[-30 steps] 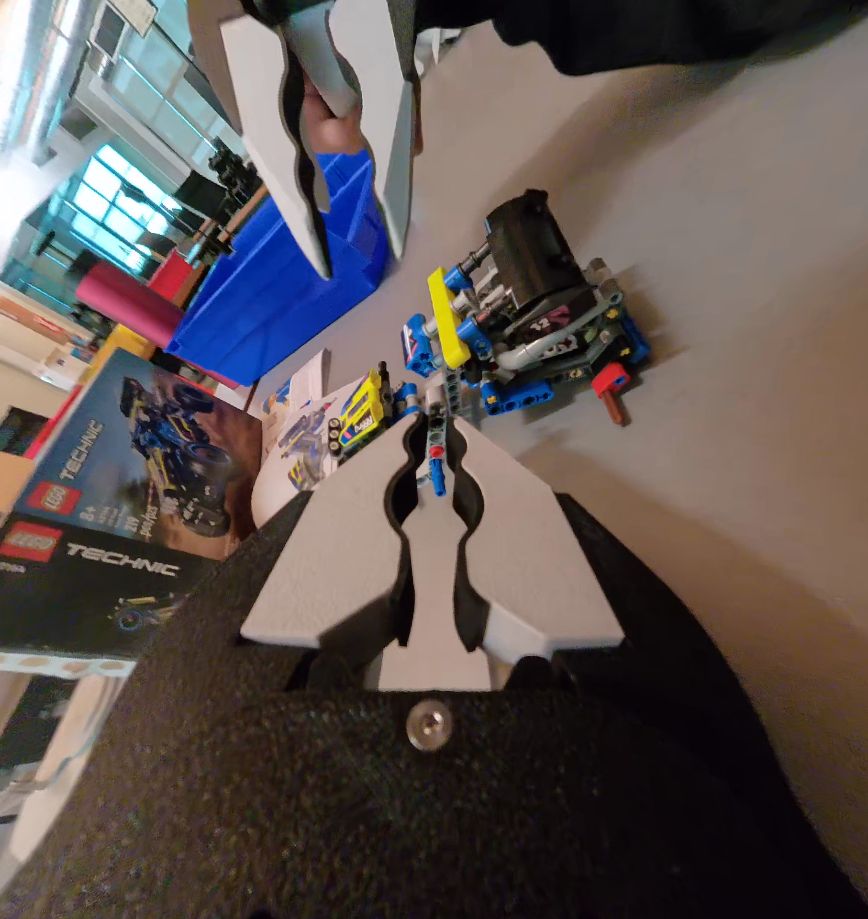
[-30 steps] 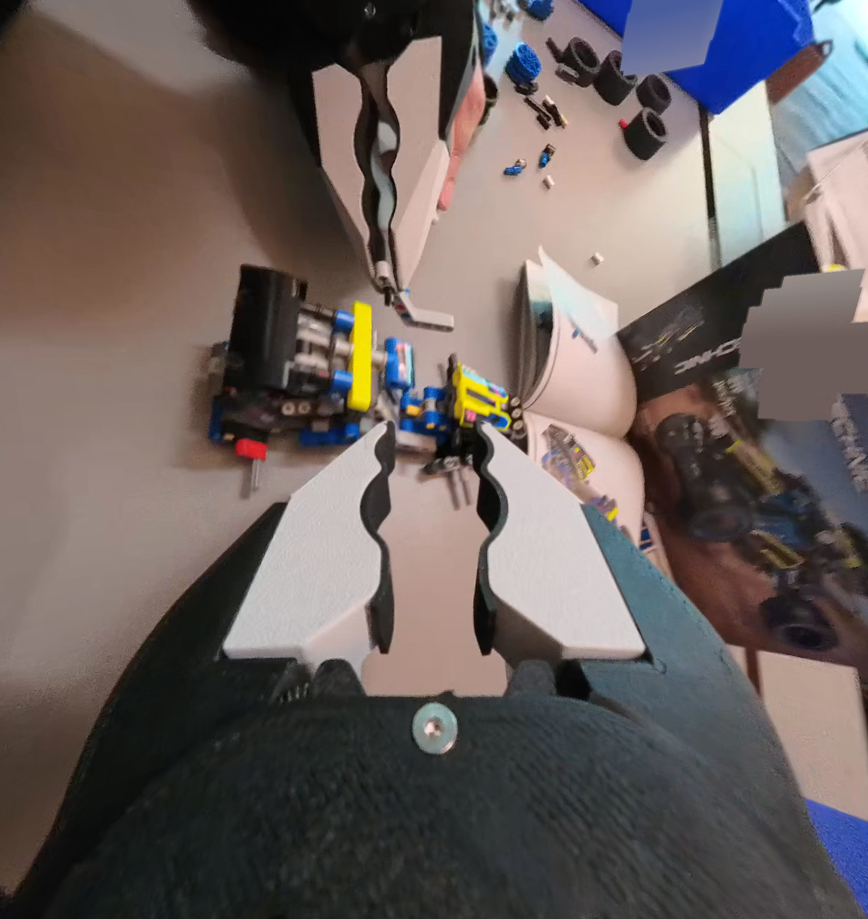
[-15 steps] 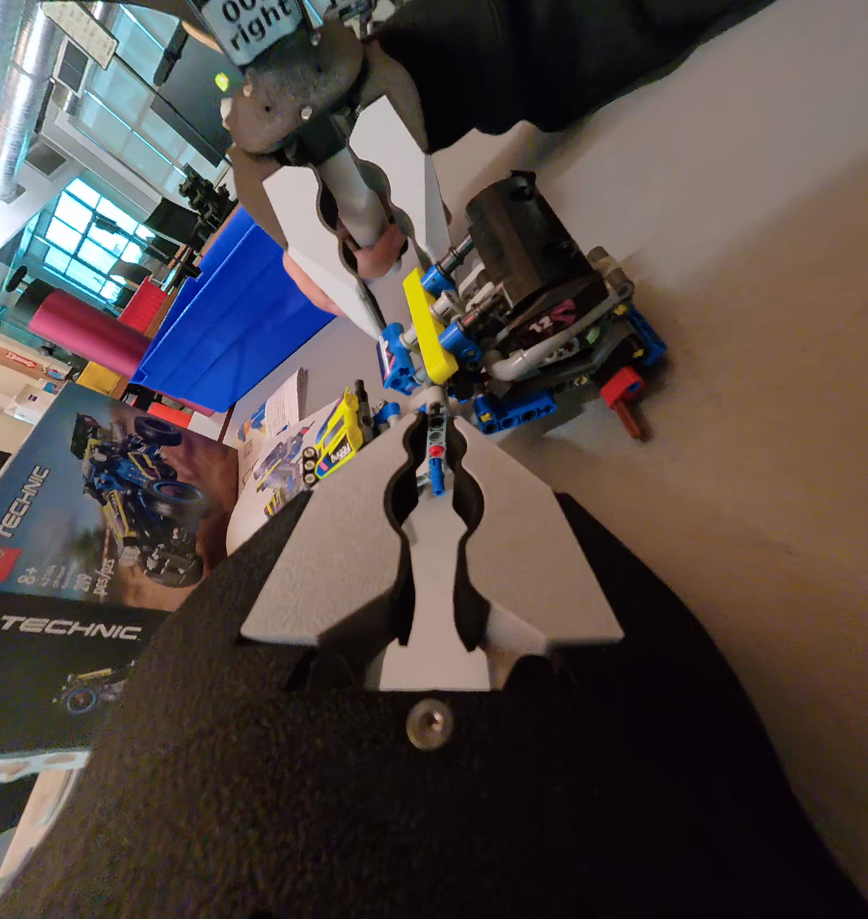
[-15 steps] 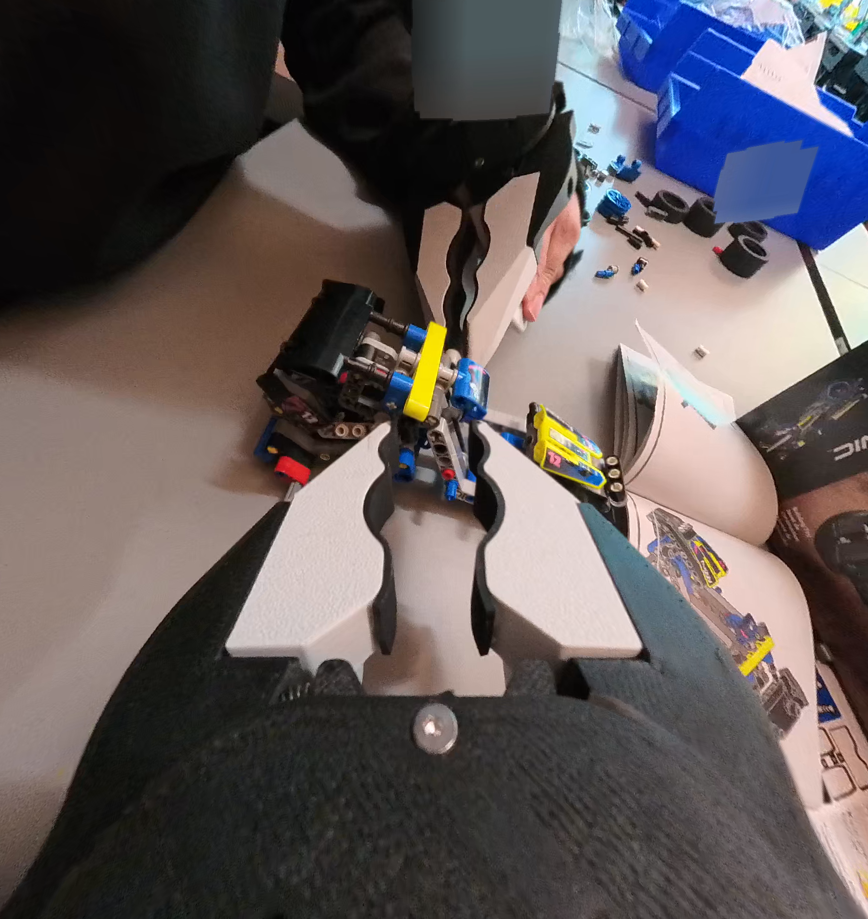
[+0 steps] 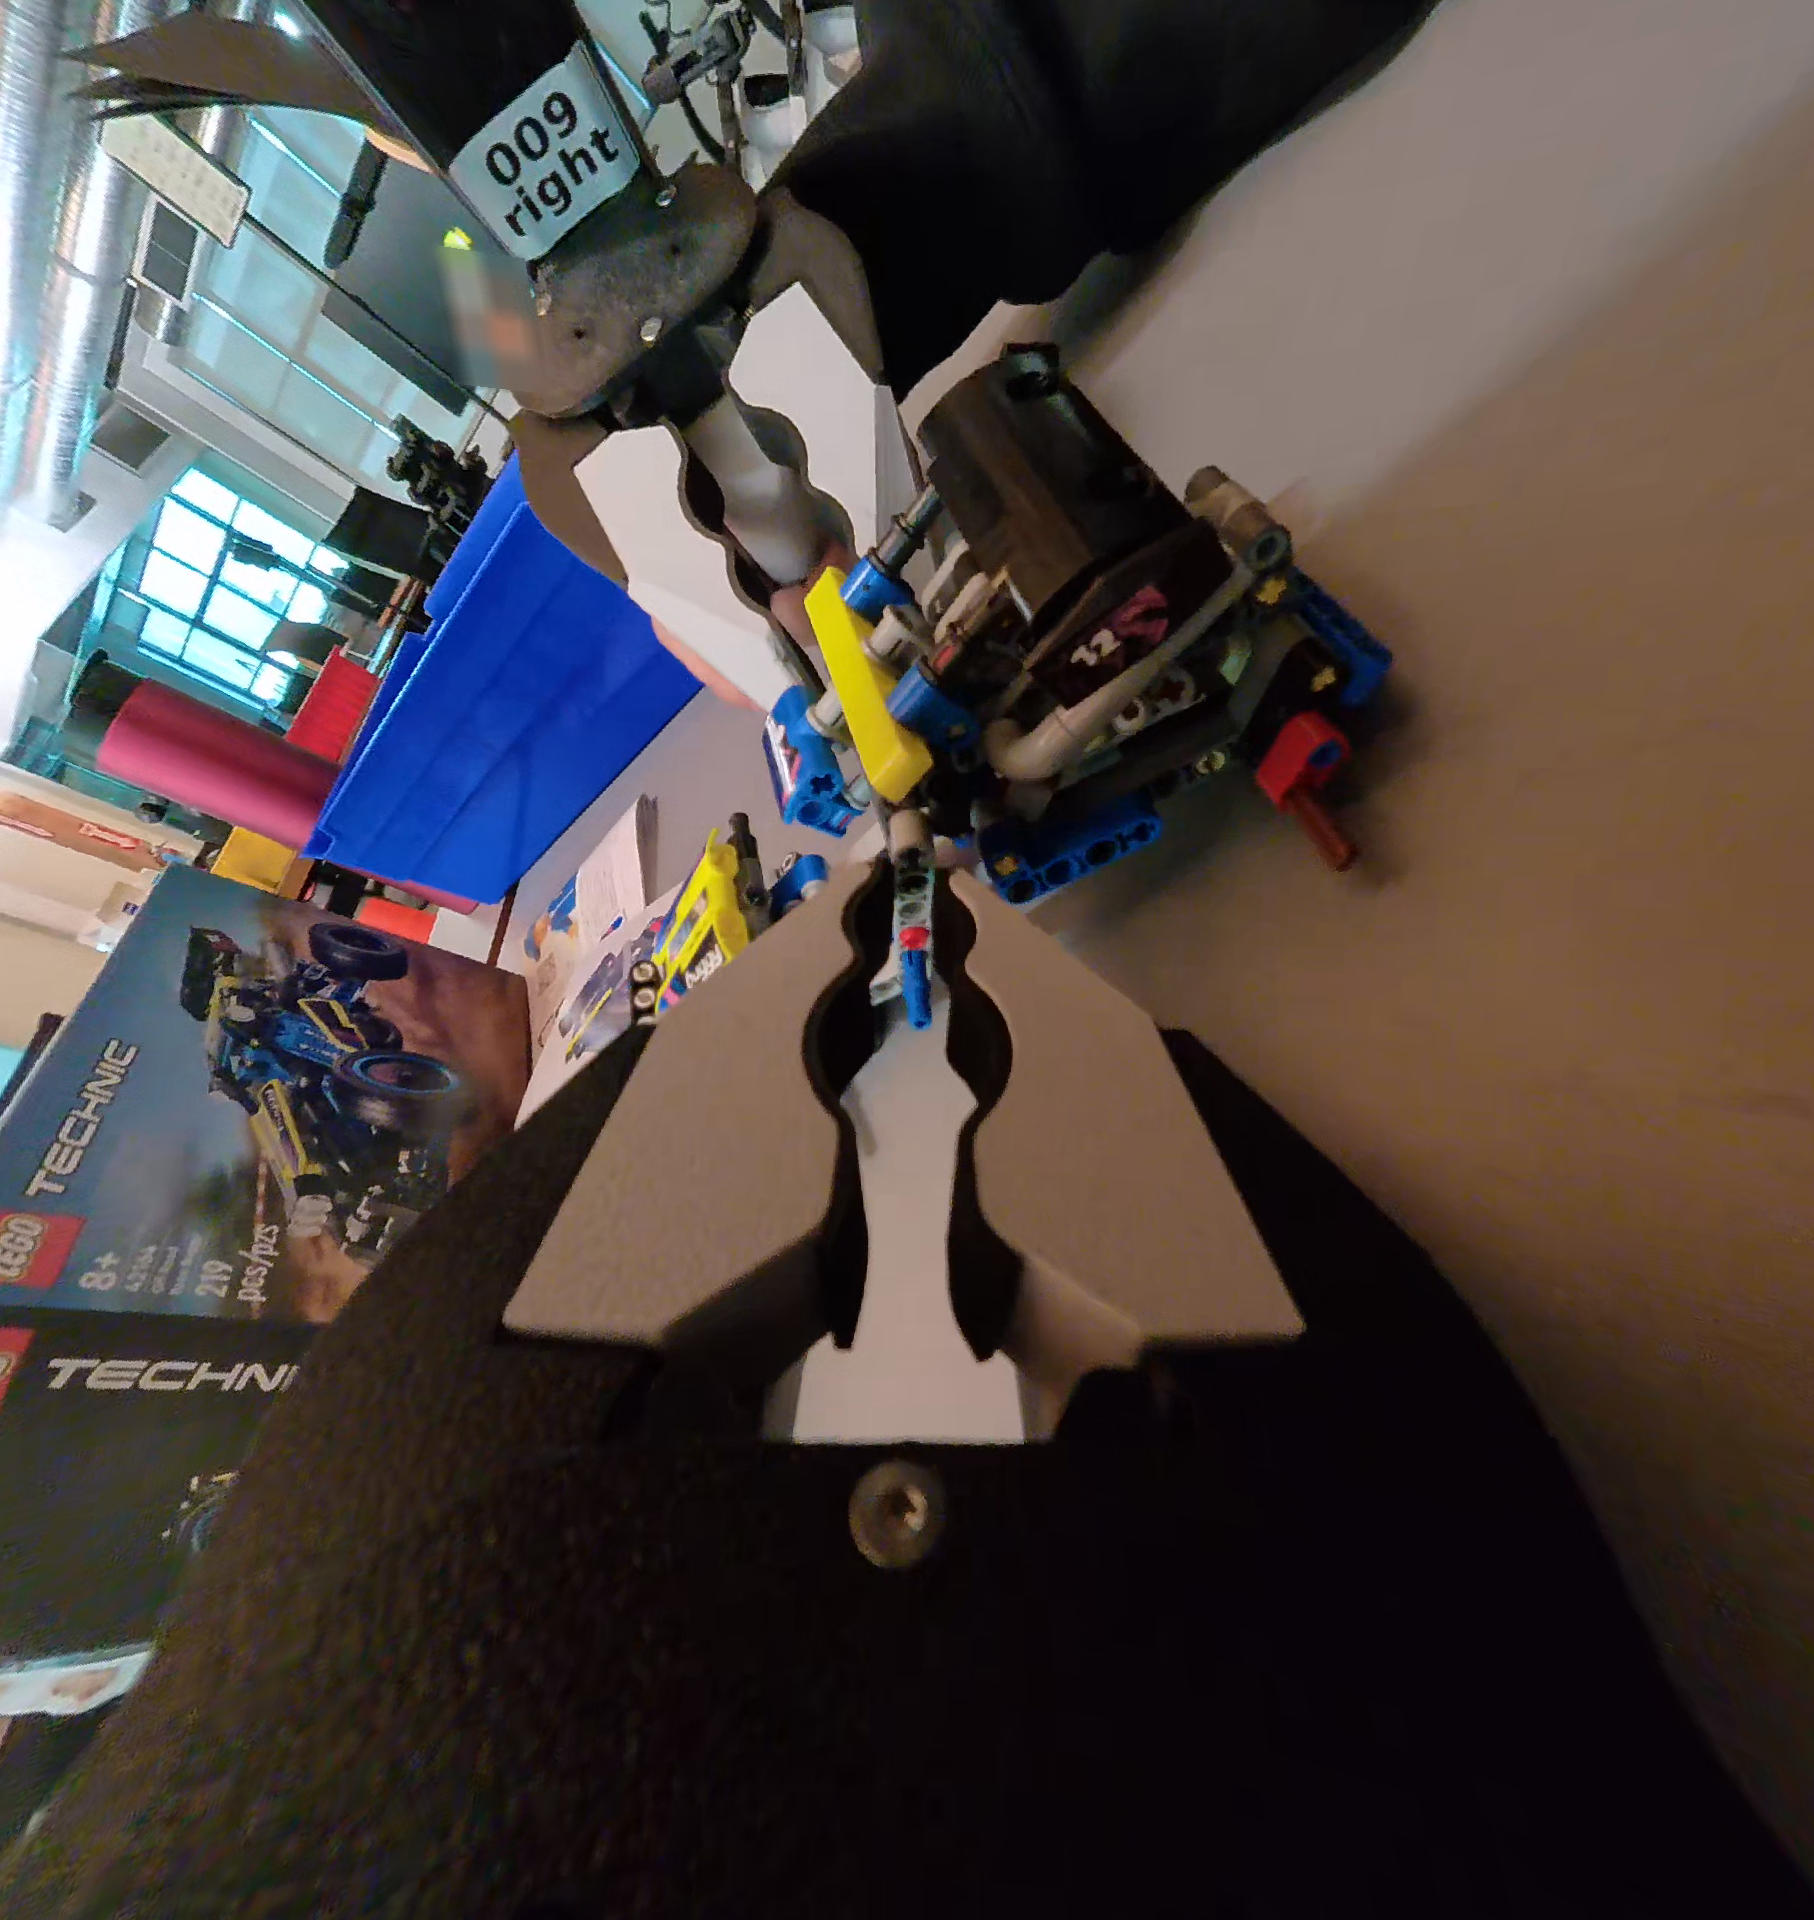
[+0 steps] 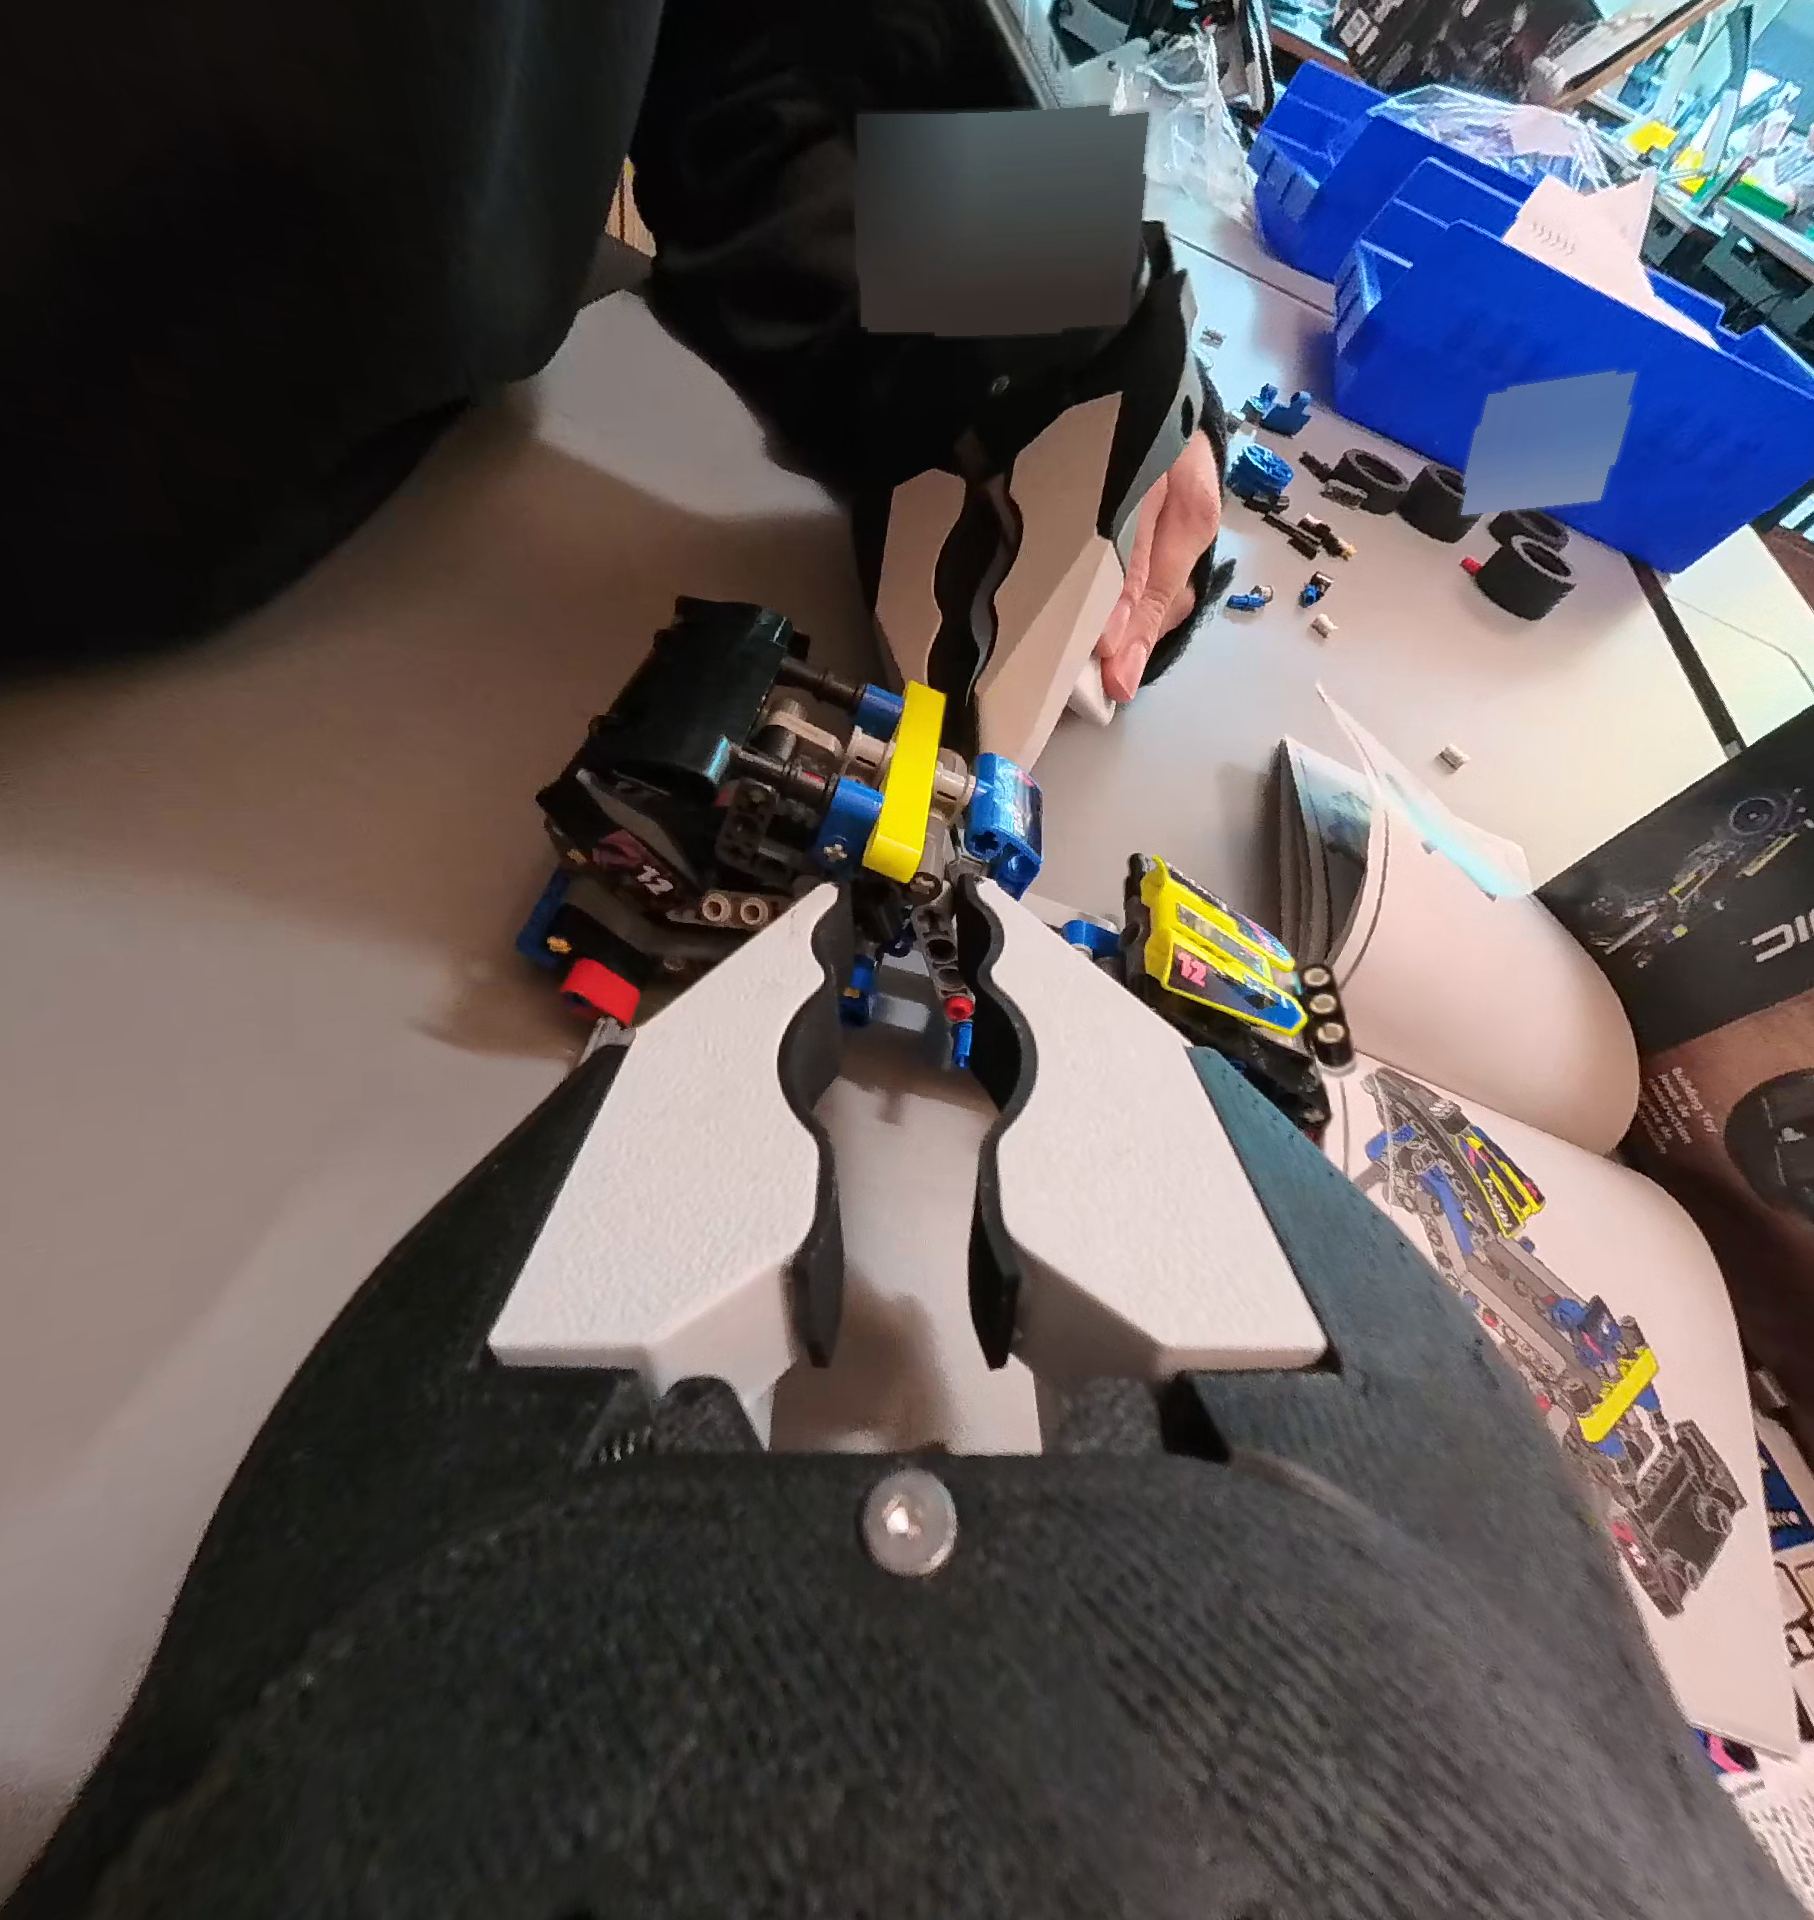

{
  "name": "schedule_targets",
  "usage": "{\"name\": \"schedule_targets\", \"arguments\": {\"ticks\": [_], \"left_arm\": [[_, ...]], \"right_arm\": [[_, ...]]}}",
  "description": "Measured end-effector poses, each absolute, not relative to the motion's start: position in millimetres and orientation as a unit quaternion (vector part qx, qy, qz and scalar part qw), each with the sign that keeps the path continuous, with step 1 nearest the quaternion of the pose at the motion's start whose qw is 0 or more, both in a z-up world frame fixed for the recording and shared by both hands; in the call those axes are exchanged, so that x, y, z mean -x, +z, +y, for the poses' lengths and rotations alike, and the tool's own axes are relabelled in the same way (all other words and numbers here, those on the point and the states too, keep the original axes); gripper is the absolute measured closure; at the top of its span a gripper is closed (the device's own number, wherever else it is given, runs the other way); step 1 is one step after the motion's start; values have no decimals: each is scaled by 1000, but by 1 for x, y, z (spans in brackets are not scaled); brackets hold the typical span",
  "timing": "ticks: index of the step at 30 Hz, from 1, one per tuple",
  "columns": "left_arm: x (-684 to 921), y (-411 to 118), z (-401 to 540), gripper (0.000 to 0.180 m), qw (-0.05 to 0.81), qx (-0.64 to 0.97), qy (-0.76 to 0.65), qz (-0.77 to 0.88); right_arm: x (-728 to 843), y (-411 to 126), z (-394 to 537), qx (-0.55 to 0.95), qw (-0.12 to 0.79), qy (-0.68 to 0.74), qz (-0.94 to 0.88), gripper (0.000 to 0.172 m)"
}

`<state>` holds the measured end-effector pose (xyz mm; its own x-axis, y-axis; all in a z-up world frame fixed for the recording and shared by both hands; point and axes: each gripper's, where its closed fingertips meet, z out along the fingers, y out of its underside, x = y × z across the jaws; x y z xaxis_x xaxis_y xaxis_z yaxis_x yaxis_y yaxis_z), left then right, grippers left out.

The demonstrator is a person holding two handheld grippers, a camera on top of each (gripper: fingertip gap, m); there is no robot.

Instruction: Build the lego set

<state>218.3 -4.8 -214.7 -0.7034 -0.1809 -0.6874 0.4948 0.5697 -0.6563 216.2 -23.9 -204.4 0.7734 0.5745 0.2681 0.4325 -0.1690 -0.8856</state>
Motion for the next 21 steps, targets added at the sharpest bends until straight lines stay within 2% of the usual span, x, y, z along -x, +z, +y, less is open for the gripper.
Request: {"name": "schedule_targets", "arguments": {"ticks": [16, 21], "left_arm": [[-220, -215, -4, 176, 370, -98, -456, 804], [-218, -215, -3, 176, 322, -70, -469, 819]], "right_arm": [[-217, -205, -24, 763, 551, 68, -331, 155], [-216, -205, -25, 763, 548, 79, -335, 155]]}}
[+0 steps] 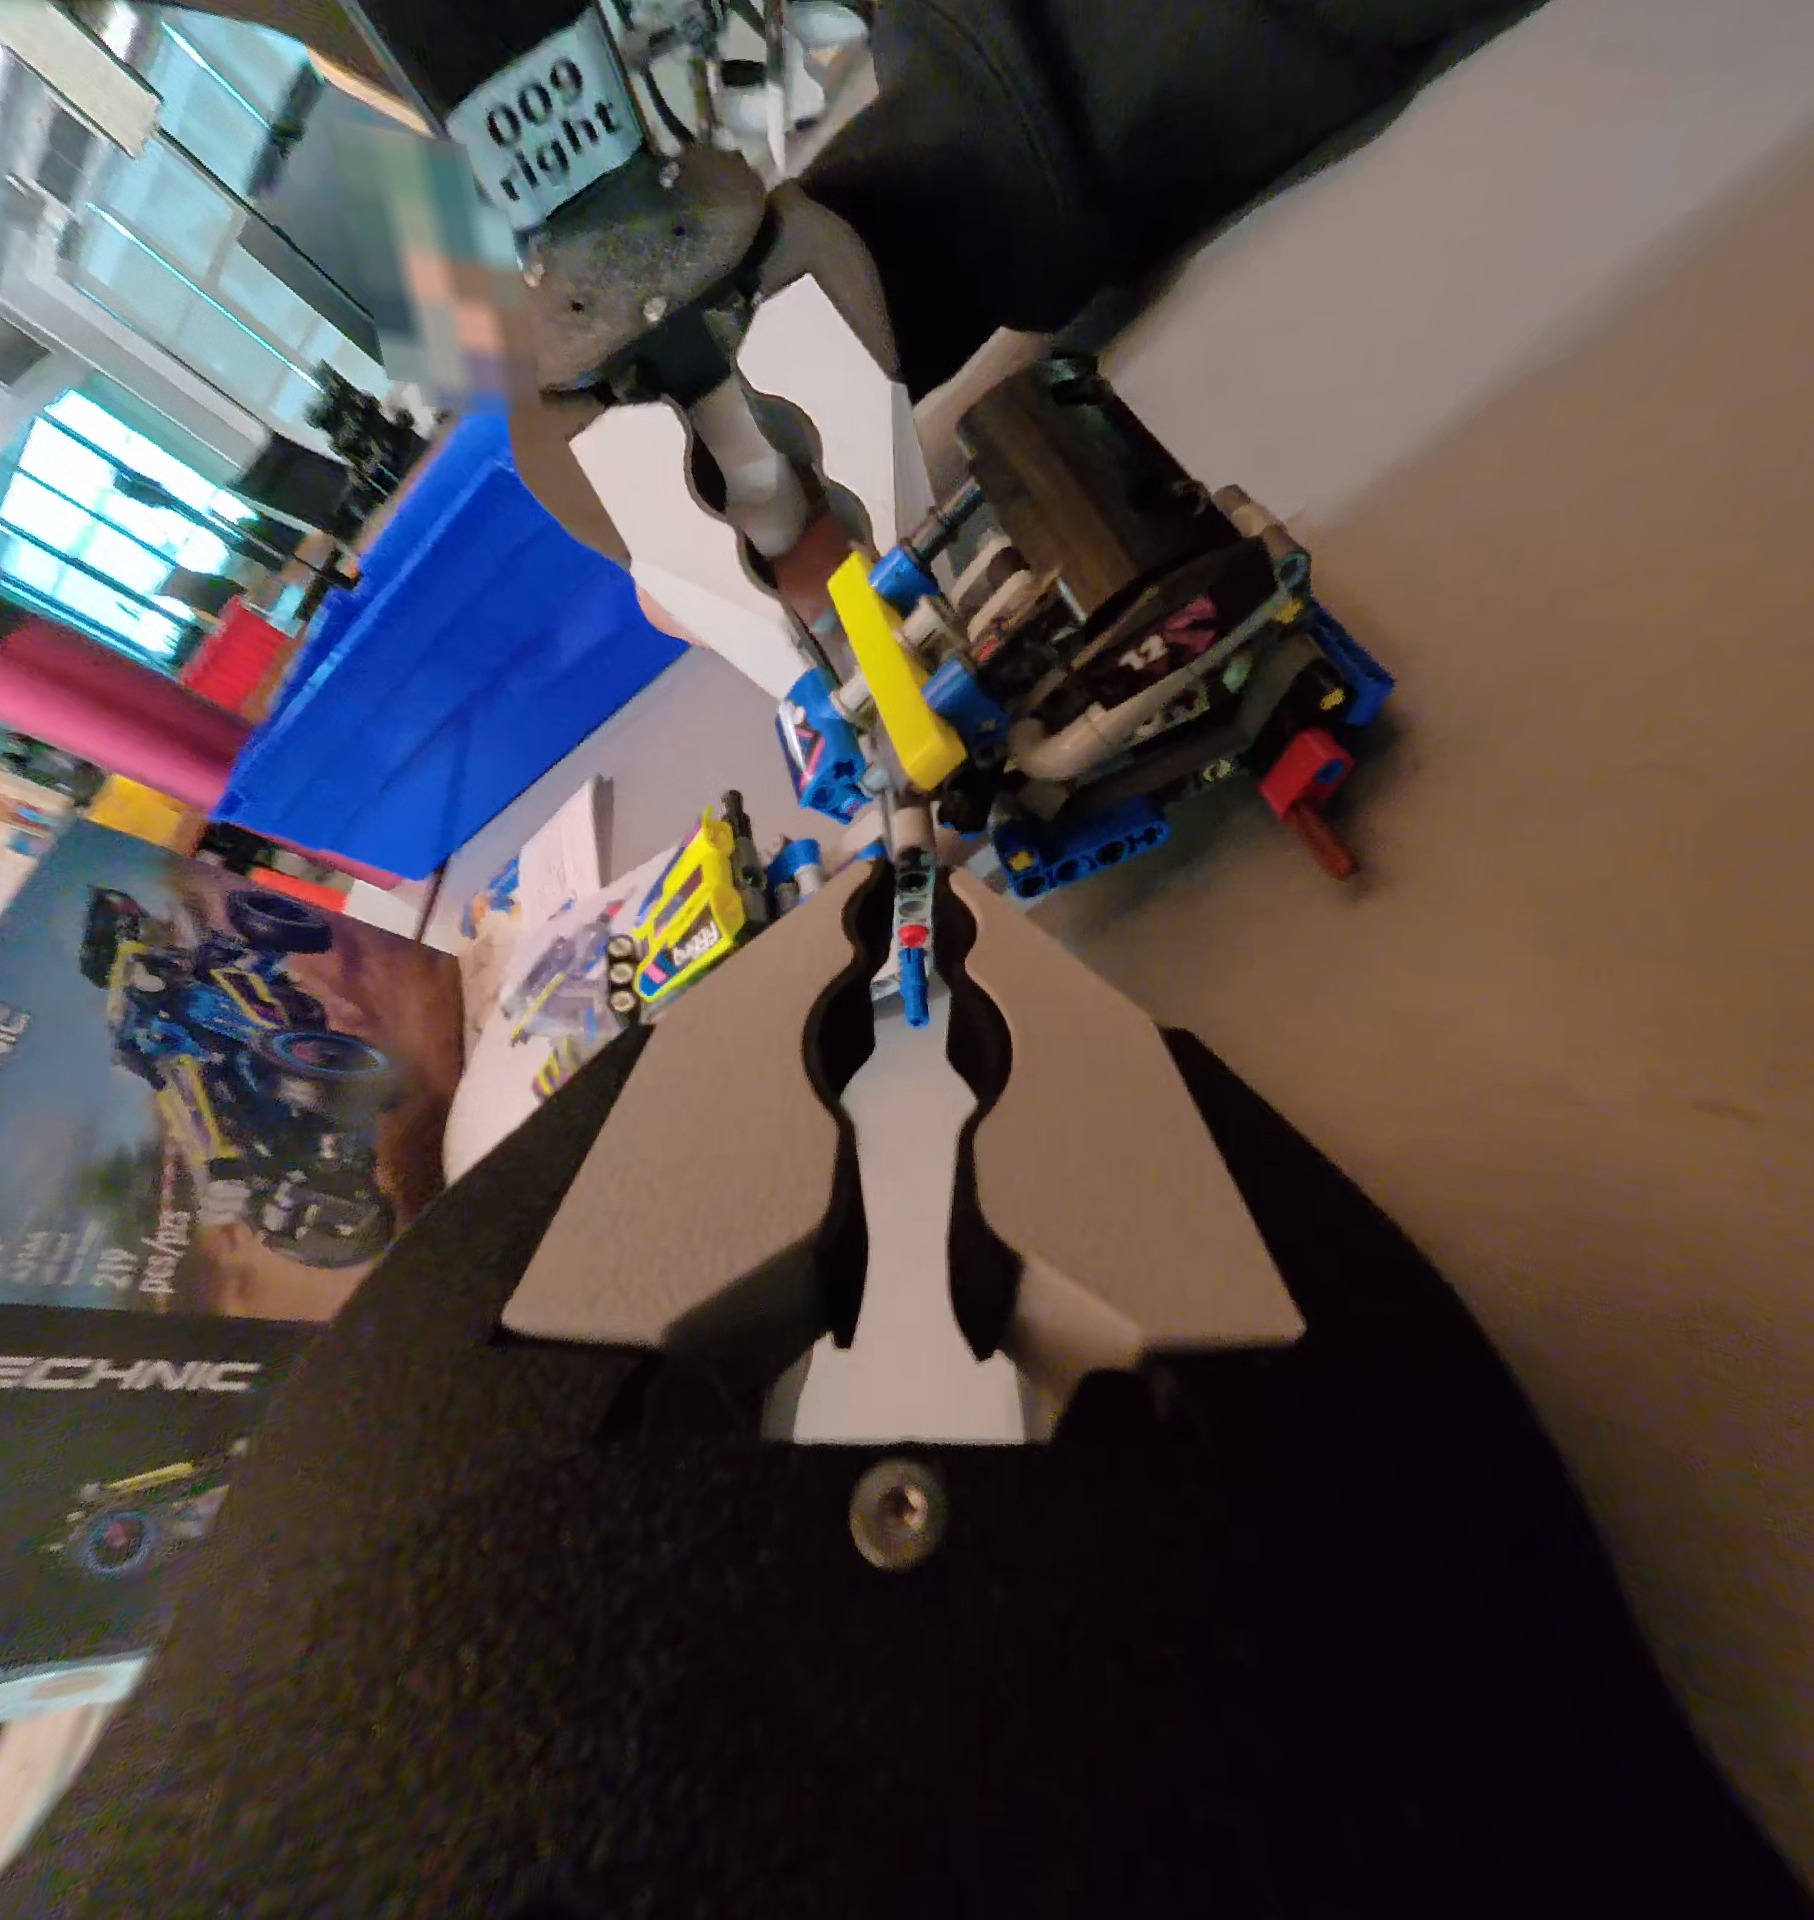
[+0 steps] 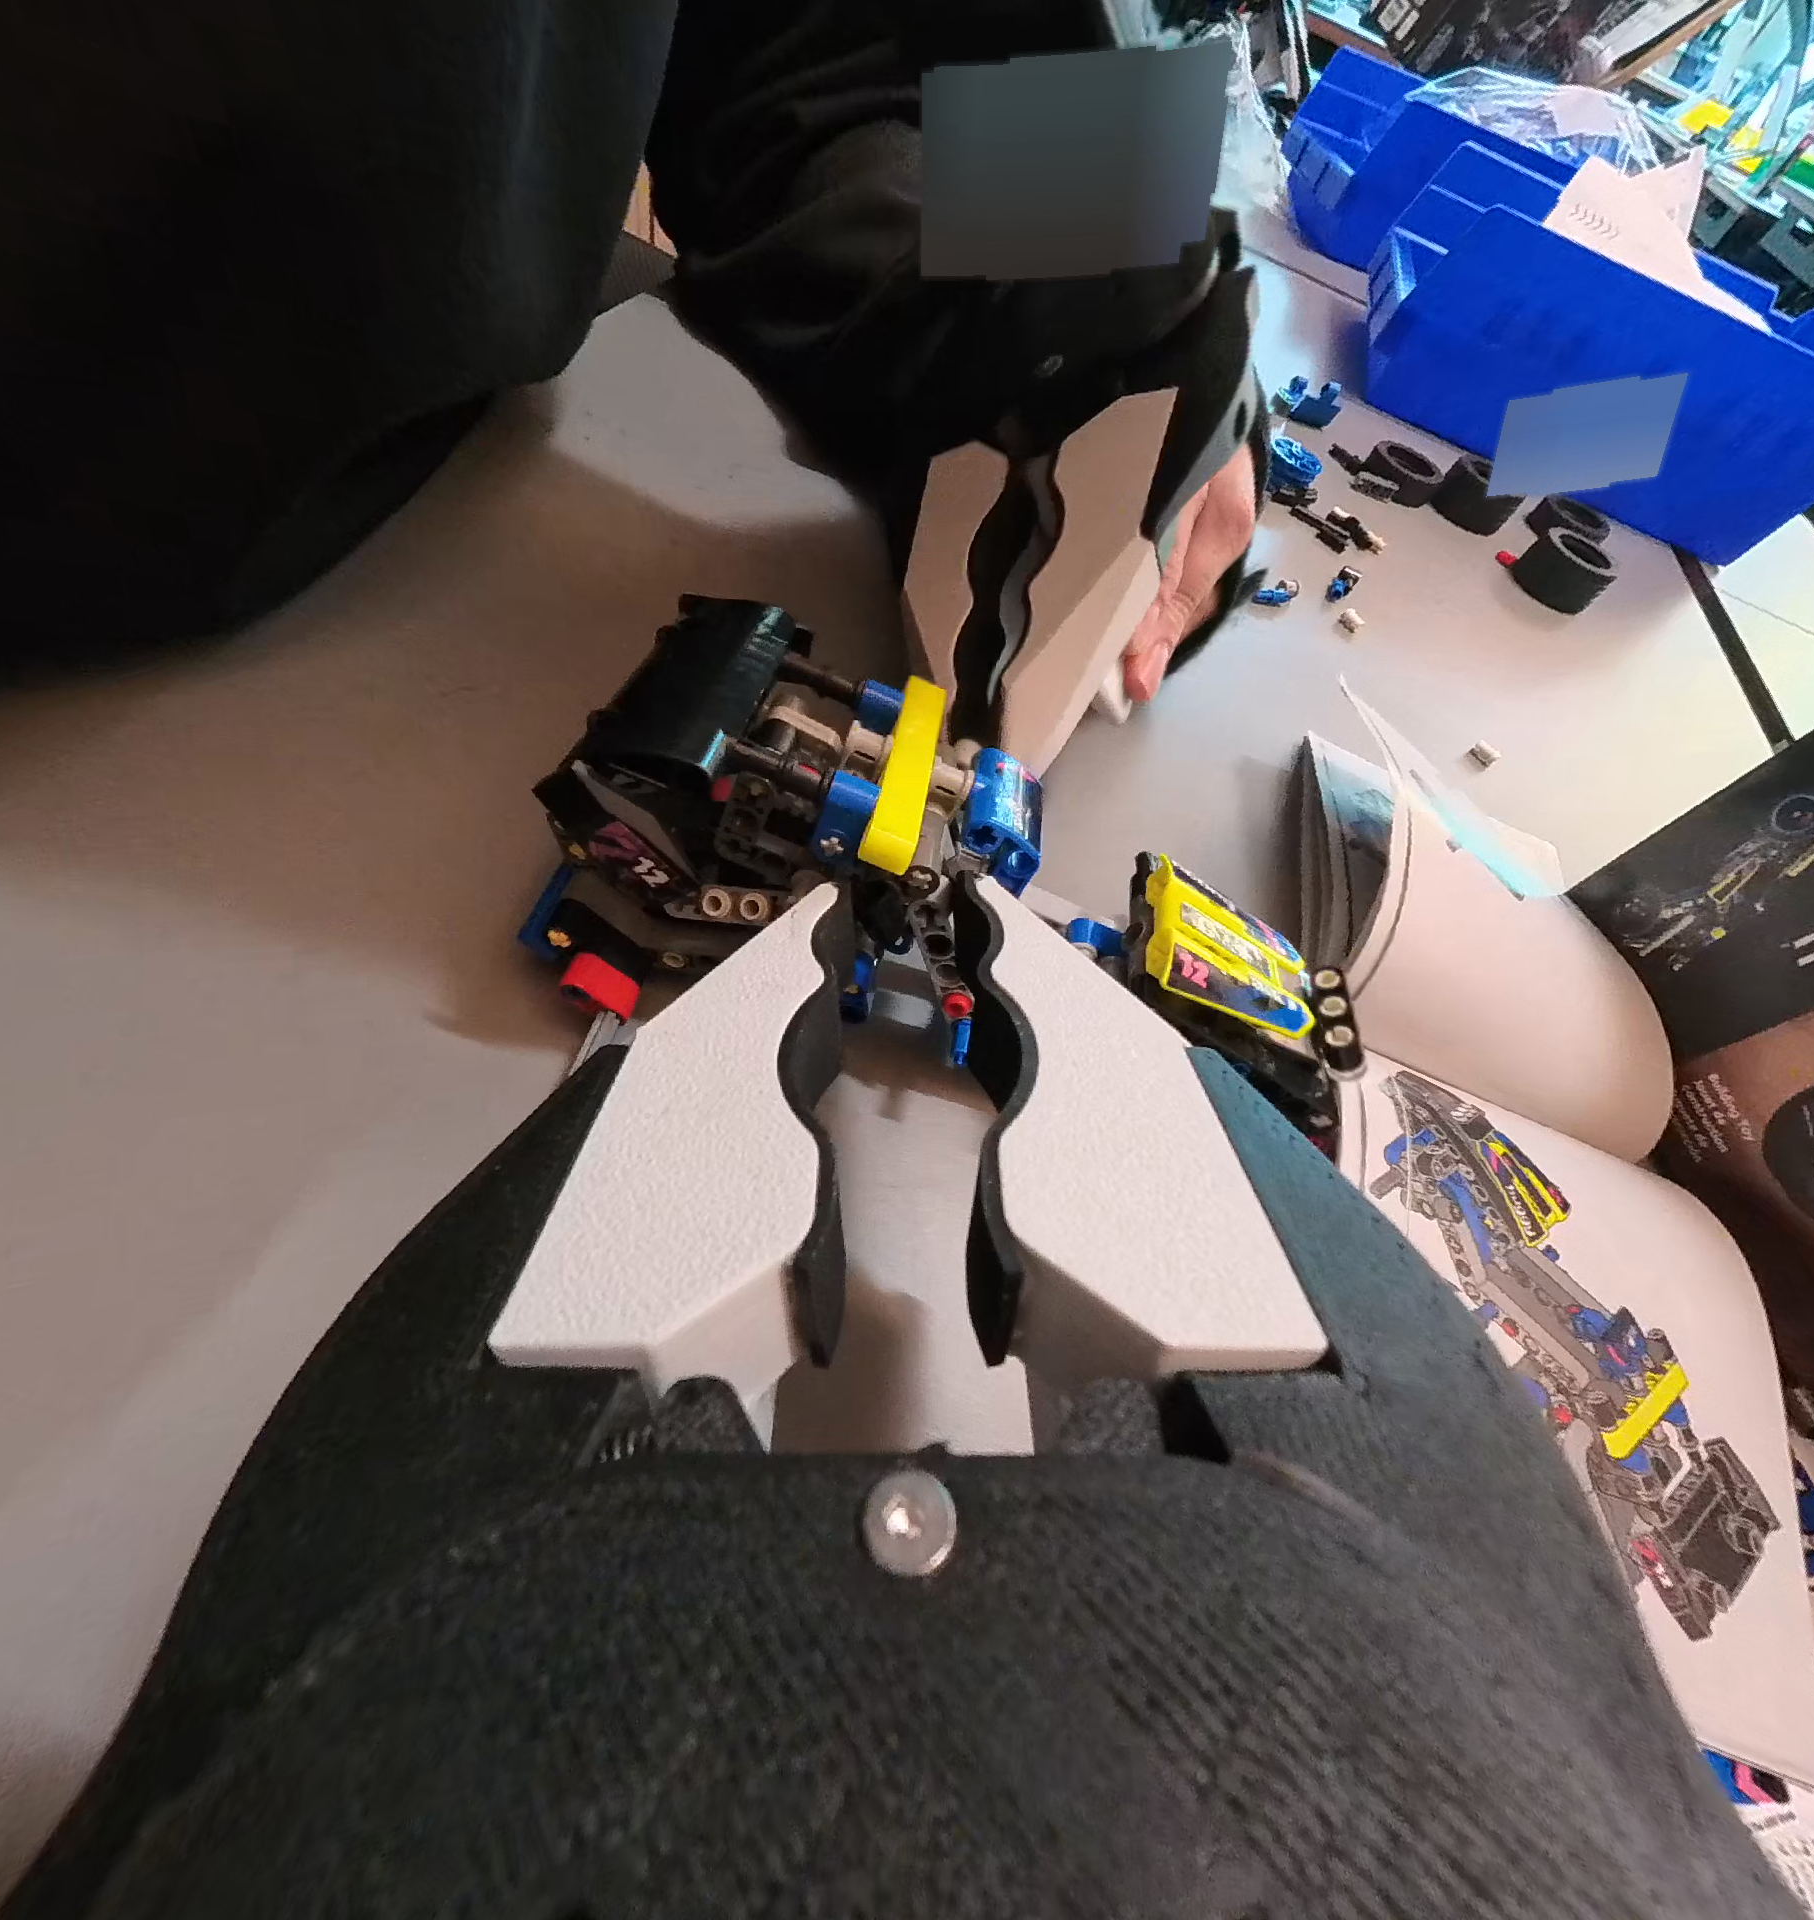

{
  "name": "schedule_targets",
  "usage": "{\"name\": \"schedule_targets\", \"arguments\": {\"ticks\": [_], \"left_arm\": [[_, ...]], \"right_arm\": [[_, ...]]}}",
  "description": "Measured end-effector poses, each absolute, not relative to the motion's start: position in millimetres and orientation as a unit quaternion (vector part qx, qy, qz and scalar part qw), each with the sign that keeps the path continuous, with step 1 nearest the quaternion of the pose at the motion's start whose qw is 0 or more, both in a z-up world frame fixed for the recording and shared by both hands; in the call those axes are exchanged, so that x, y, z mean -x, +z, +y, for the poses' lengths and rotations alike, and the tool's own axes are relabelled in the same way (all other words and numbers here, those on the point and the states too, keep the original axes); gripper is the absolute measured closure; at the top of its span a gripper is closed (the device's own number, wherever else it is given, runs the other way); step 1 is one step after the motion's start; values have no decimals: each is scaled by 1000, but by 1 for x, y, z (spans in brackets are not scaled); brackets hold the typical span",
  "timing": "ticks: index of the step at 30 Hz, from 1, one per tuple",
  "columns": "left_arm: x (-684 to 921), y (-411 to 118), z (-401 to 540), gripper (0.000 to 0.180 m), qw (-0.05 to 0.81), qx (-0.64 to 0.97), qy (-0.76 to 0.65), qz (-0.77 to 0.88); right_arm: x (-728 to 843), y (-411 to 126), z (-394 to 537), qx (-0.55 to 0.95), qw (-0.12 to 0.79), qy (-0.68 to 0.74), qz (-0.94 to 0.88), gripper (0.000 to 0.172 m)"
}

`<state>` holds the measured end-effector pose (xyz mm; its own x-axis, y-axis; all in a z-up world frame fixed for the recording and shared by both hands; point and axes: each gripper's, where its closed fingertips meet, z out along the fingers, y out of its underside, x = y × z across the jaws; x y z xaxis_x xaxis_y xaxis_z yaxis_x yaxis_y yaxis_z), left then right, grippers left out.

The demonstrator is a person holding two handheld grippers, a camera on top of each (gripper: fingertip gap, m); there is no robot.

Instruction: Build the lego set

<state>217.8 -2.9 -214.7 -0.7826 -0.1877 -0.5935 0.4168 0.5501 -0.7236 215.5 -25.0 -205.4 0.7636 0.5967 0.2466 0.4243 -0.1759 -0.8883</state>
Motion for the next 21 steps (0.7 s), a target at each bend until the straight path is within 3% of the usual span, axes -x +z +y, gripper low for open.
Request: {"name": "schedule_targets", "arguments": {"ticks": [21], "left_arm": [[-217, -219, -7, 176, 318, -34, -451, 833]], "right_arm": [[-212, -206, -28, 758, 545, 86, -347, 155]]}}
